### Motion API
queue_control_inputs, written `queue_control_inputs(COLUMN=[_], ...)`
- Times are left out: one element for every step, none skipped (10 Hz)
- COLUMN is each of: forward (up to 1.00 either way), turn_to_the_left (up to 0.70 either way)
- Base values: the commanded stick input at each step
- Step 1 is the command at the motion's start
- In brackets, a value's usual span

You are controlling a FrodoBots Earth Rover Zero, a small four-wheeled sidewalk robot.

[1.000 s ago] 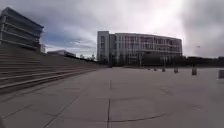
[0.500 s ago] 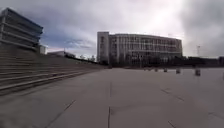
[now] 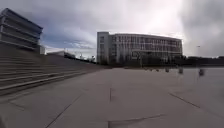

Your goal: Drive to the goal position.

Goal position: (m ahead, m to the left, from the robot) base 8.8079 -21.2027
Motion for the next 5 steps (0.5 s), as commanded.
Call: queue_control_inputs(forward=[0.7,0.7,0.7,0.7,0.7], turn_to_the_left=[0.02,0.02,0.02,0.02,0.02])
